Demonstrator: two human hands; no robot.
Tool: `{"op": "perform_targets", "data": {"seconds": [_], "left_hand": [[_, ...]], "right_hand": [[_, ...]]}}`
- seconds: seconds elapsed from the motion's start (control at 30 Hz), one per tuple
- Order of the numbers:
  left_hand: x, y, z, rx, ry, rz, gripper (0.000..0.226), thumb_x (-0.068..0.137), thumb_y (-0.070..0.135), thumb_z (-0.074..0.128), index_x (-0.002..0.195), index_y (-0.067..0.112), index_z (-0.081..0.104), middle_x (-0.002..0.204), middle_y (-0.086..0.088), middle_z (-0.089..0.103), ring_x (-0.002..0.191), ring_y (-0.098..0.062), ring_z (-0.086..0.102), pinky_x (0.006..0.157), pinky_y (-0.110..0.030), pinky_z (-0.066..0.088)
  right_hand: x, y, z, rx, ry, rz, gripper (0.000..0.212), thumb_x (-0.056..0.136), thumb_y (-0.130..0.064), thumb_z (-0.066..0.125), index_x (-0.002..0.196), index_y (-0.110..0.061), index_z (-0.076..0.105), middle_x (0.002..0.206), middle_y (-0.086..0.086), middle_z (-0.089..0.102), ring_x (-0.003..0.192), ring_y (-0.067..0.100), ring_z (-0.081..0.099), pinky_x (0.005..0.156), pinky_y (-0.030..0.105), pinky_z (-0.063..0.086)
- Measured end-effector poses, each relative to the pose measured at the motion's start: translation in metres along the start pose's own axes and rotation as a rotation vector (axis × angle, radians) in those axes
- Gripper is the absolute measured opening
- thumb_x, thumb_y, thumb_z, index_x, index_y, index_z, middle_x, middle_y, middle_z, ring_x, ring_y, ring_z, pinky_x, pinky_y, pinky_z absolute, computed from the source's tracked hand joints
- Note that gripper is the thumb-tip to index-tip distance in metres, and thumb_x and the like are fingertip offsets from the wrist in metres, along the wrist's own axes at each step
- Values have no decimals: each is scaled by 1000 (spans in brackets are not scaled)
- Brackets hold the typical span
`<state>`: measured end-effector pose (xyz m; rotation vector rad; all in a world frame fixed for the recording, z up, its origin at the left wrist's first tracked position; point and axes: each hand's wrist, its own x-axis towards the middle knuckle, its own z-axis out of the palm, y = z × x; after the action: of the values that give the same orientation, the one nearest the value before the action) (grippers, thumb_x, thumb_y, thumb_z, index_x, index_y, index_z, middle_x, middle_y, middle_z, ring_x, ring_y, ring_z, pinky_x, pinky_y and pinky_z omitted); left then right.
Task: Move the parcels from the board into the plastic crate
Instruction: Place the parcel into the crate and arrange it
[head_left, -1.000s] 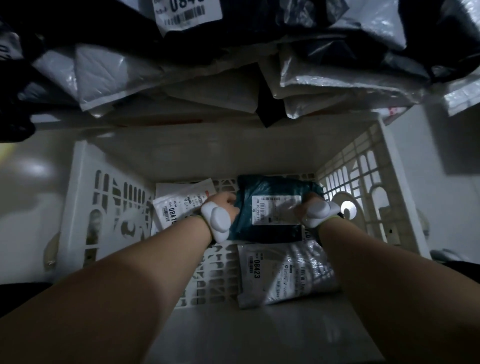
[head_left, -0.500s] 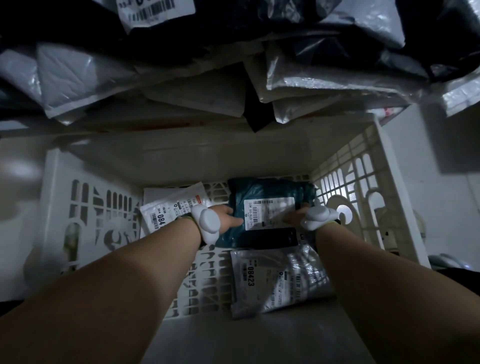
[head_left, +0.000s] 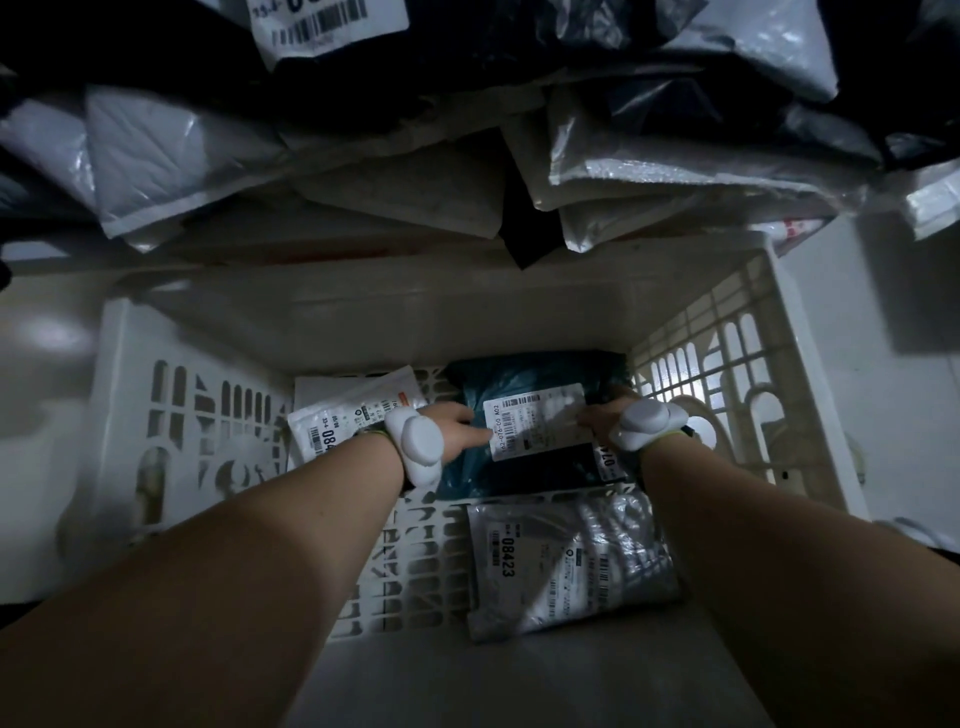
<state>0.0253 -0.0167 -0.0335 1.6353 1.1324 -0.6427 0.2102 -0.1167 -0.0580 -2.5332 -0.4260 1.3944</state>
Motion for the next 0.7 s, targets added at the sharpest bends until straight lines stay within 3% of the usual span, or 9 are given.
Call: {"op": "perform_targets", "data": {"seconds": [0.13, 0.23, 0.3, 0.4, 0.5, 0.7], "left_hand": [[-6, -14, -16, -131, 282, -7, 37, 94, 17, 53, 130, 11, 55, 134, -7, 56, 121, -26, 54, 99, -26, 41], [-9, -30, -32, -25, 414, -61, 33, 95, 17, 46, 124, 12, 60, 125, -10, 62, 111, -31, 59, 91, -29, 46], [-8, -41, -41, 117, 458, -90, 35, 93, 22, 50, 125, 11, 56, 127, -13, 58, 112, -31, 57, 92, -32, 46], [-9, -53, -44, 461, 316, -162, 58, 87, 29, 59, 138, 12, 37, 144, -17, 36, 132, -36, 36, 106, -42, 37], [-11, -63, -41, 631, 178, -179, 86, 85, 35, 61, 149, 18, 6, 157, -16, 5, 144, -36, 7, 113, -49, 23], [-10, -70, -37, 641, 213, -203, 81, 88, 26, 55, 149, 15, 2, 152, -21, 12, 140, -38, 19, 109, -49, 28]], "right_hand": [[-5, 0, -1, -153, 178, -108, 46, 95, -20, 52, 137, -4, 45, 140, 16, 48, 128, 31, 46, 99, 33, 39], [-14, -6, -4, -286, 139, -198, 51, 98, -29, 48, 144, -11, 38, 148, 10, 41, 135, 30, 39, 103, 33, 35], [-17, -10, -6, -304, 95, -206, 51, 97, -30, 48, 144, -13, 39, 147, 8, 43, 133, 30, 41, 96, 30, 36], [-22, -16, -3, -270, 53, -201, 49, 95, -26, 51, 142, -13, 42, 143, 7, 47, 128, 28, 47, 86, 24, 35], [-30, -23, 5, -356, 24, -210, 47, 95, -24, 52, 139, -13, 44, 140, 7, 50, 124, 27, 52, 91, 25, 42], [-35, -31, 24, -357, -39, -283, 45, 94, -26, 54, 137, -15, 48, 139, 7, 52, 124, 26, 52, 99, 29, 45]]}}
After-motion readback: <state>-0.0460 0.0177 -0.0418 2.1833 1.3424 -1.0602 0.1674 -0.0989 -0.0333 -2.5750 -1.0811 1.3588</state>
